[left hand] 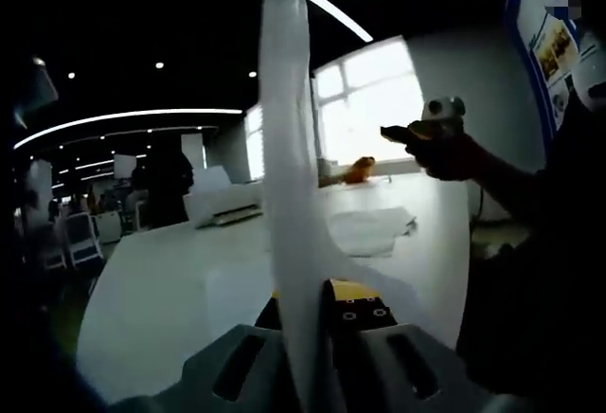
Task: Organize the stack of printing papers by aligning and flattening the scattered papers on the table
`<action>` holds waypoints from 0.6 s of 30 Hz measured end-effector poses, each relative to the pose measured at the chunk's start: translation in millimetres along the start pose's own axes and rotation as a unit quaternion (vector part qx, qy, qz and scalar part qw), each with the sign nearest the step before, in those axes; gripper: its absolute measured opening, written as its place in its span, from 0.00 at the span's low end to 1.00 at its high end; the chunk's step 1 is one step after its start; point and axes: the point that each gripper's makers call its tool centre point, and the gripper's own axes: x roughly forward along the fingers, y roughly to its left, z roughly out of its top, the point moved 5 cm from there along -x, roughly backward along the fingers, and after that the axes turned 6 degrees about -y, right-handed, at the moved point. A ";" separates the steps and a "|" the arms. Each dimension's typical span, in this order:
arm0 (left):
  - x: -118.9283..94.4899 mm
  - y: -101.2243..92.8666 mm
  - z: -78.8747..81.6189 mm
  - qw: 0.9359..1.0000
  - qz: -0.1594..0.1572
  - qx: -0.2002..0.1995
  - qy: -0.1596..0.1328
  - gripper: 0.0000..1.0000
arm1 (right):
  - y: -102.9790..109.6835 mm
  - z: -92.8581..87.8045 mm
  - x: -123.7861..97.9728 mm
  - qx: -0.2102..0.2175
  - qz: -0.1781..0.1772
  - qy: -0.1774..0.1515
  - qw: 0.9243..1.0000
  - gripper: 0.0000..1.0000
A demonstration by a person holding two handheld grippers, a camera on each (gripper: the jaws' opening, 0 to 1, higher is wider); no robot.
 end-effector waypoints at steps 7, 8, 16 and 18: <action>1.6 14.6 -6.6 1.000 0.004 0.002 -0.007 0.06 | -5.1 -6.7 -4.8 0.003 -0.012 0.015 1.000 0.25; 1.6 15.6 -7.2 1.000 0.005 0.001 -0.007 0.06 | -5.3 -7.1 -5.1 0.004 -0.013 0.016 1.000 0.25; 3.8 42.3 -21.4 0.999 0.012 -0.024 -0.032 0.06 | -19.4 -15.9 -16.1 0.017 -0.039 0.037 0.998 0.26; 6.0 46.6 -22.3 0.998 0.007 -0.042 -0.044 0.06 | -25.5 -17.7 -19.6 0.020 -0.048 0.045 0.998 0.26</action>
